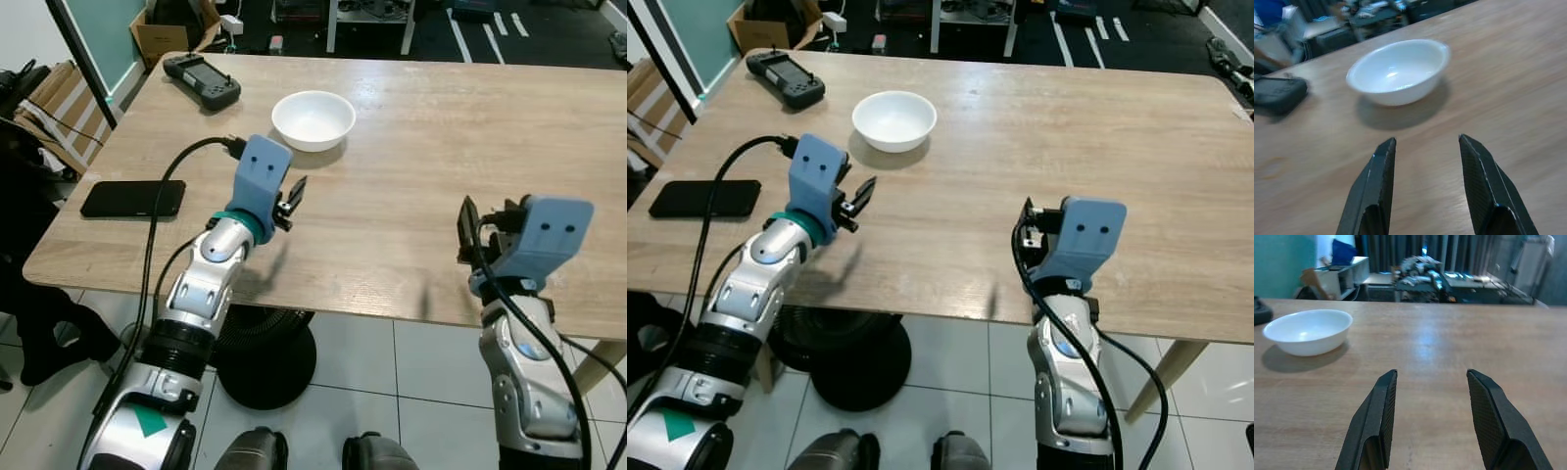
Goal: Setting the table
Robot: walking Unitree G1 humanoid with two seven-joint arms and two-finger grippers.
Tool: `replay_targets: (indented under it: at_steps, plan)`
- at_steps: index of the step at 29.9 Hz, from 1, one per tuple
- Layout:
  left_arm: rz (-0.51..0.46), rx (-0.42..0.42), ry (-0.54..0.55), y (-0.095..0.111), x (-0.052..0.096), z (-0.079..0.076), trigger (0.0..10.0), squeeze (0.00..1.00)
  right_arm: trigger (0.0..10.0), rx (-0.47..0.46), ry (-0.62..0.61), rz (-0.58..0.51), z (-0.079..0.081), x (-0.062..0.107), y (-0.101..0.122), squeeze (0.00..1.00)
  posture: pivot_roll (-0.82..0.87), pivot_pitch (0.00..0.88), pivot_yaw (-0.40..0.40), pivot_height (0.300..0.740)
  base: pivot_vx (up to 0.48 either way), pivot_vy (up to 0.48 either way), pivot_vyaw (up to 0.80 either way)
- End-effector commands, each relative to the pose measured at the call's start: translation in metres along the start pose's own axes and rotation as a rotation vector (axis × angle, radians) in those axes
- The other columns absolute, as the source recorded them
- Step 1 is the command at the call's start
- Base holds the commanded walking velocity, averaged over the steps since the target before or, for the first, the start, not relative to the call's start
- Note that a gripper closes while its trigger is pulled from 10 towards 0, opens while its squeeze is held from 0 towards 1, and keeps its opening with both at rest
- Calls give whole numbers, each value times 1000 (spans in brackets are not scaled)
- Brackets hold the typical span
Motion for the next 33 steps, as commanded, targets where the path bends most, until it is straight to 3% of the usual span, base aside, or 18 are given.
replay_targets:
  at_steps: [1,2,4,6,9,11,14,19,21,23,27,30,31,33]
  plan:
    - [10,-38,44,-2,-2,16,10000,0,10000,17,-5,1,-6,-2,1,0,73,9,89,740,0,0,0]
    - [10,-38,44,-2,-2,16,10000,0,10000,17,-5,1,-6,-2,1,0,73,9,89,740,0,0,0]
    - [39,-86,35,-6,-7,41,10000,0,10000,27,-34,-10,-22,-2,7,0,88,35,87,740,0,0,0]
    - [55,-132,-20,-7,-10,55,10000,0,10000,22,-60,-26,-35,-1,13,0,92,55,93,740,0,0,0]
    - [69,-175,-74,-9,-11,58,10000,0,10000,18,-64,-41,-41,0,18,0,92,71,100,740,0,0,0]
    - [69,-175,-74,-9,-11,58,10000,0,10000,18,-64,-41,-41,0,18,0,92,71,100,740,0,0,0]
    - [68,-284,-161,-9,-12,56,10000,0,10000,33,19,-34,-34,0,16,0,96,94,109,740,0,0,0]
    - [37,-331,-125,1,-18,60,10000,0,10000,49,67,-24,-18,-7,14,0,108,123,101,740,0,0,0]
    - [22,-326,-126,4,-19,59,10000,0,10000,52,67,-23,-17,-8,13,0,109,123,102,740,0,0,0]
    - [-70,-243,-96,22,-22,51,10000,0,10000,34,64,-39,-12,-10,17,0,111,126,104,740,0,0,0]
    - [-94,-221,-89,27,-23,49,10000,0,10000,28,65,-44,-11,-10,18,0,111,126,104,740,0,0,0]
    - [-218,-105,-18,54,-23,39,10000,0,10000,-42,15,-94,-14,-8,26,0,99,120,110,740,0,0,0]
    - [-218,-105,-18,54,-23,39,10000,0,10000,-42,15,-94,-14,-8,26,0,99,120,110,740,0,0,0]
    - [-297,-5,-33,75,-20,18,10000,0,10000,-102,-7,-140,-9,-2,33,0,83,101,116,740,0,0,0]
Point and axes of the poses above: a point about 5 cm out from each wrist's last joint towards the gripper, its own x axis pointing back from the gripper into the wrist, its own y axis along the axis of the wrist's last joint, z = x × y, the point moved 5 cm from there along -x, pointing out of the wrist towards the gripper, and after that the axes turned 11 degrees about -x, right-handed, at the moved point
